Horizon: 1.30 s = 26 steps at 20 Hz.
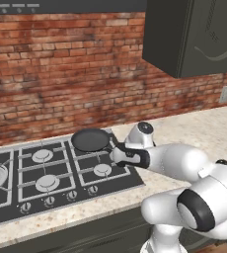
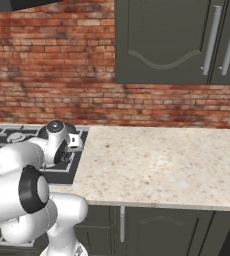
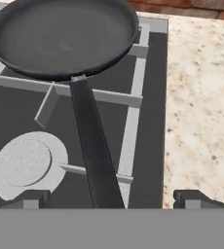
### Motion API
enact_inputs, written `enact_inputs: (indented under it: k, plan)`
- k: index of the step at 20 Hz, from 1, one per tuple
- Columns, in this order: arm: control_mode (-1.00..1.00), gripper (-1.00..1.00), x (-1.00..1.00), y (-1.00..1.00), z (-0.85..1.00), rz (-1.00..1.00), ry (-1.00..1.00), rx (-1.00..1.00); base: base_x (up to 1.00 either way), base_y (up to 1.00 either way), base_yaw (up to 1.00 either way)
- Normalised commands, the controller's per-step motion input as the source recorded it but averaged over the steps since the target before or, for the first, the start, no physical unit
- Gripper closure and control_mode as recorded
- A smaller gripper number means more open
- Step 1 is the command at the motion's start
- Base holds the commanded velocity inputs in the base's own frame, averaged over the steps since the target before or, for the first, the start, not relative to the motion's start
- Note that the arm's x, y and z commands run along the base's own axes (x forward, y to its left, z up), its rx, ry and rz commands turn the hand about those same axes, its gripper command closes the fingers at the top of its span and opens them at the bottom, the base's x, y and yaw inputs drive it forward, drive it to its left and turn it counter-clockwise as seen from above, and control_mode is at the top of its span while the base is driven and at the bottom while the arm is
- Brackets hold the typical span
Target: Move the pot and pan from the stove into the sink.
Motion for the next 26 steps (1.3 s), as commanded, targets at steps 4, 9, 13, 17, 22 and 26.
enact_inputs:
  k: [4,9,13,17,22,26]
  plan:
    - [-1.00,-1.00,0.09,0.02,-0.14,0.00,0.05,-0.02,0.00,0.00,0.00]
    - [-1.00,-1.00,0.26,0.13,-0.42,0.01,0.05,-0.07,0.00,0.00,0.00]
    - [-1.00,-1.00,0.33,0.17,-0.46,0.01,0.02,-0.07,0.00,0.00,0.00]
    - [-1.00,1.00,0.19,0.09,-0.27,0.01,0.00,-0.04,0.00,0.00,0.00]
    - [-1.00,1.00,0.00,0.00,0.05,0.00,0.00,0.00,0.00,0.00,0.00]
    - [-1.00,1.00,0.00,0.00,0.53,0.00,0.02,0.01,0.00,0.00,0.00]
